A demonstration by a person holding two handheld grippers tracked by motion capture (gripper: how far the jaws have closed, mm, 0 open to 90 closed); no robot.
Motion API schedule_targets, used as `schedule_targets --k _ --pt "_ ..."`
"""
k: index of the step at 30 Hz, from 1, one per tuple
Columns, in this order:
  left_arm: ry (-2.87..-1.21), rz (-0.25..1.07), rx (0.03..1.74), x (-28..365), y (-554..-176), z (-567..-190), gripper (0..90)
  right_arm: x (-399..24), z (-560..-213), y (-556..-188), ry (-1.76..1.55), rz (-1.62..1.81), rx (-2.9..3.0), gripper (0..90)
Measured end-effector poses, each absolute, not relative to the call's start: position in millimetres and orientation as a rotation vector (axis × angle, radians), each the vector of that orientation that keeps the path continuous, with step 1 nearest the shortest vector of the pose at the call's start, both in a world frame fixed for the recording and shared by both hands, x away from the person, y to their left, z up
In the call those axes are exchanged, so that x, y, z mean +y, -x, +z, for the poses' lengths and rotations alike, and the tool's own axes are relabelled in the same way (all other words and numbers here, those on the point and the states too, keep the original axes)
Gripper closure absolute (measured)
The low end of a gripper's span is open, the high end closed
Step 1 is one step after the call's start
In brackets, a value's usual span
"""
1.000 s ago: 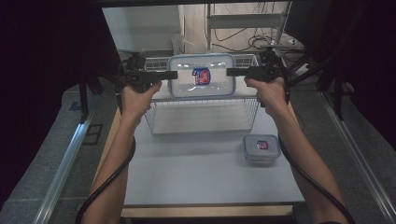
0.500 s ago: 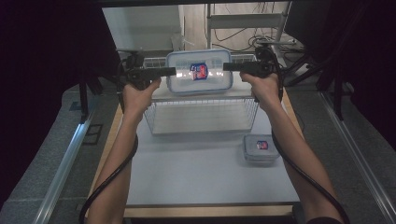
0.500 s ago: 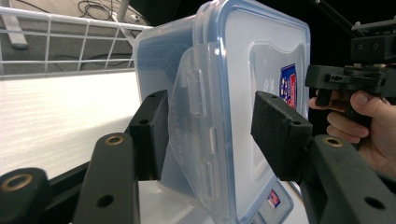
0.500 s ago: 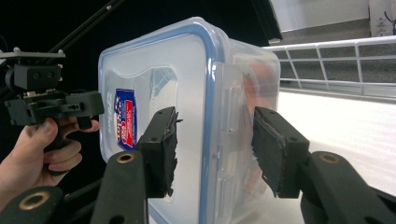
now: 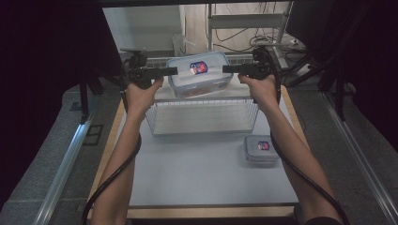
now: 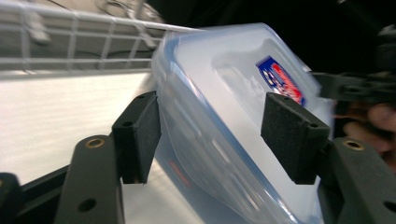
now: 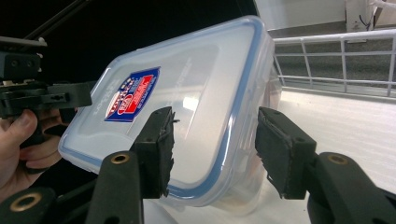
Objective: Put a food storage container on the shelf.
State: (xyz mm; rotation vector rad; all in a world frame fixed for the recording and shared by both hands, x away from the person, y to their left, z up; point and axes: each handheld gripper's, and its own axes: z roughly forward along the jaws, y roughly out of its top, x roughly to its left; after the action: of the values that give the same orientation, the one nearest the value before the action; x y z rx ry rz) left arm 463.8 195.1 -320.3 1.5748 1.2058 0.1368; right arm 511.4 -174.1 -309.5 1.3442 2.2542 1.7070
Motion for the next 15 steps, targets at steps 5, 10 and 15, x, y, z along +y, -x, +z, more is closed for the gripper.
schedule_targets --k 5,10,15 --pt "-1.556 0.187 1.139 197.7 -451.1 -312.0 35.7 -175.7 -309.4 -506.0 -1.282 1.681 2.253 44.3" --pt "-1.626 0.305 1.046 197.2 -416.4 -310.3 52.2 -187.1 -306.6 -491.8 -1.186 1.705 2.213 47.7" --pt "-1.685 0.39 0.993 194.1 -389.3 -325.1 80.3 -197.1 -308.1 -478.0 -1.115 1.65 2.208 67.3"
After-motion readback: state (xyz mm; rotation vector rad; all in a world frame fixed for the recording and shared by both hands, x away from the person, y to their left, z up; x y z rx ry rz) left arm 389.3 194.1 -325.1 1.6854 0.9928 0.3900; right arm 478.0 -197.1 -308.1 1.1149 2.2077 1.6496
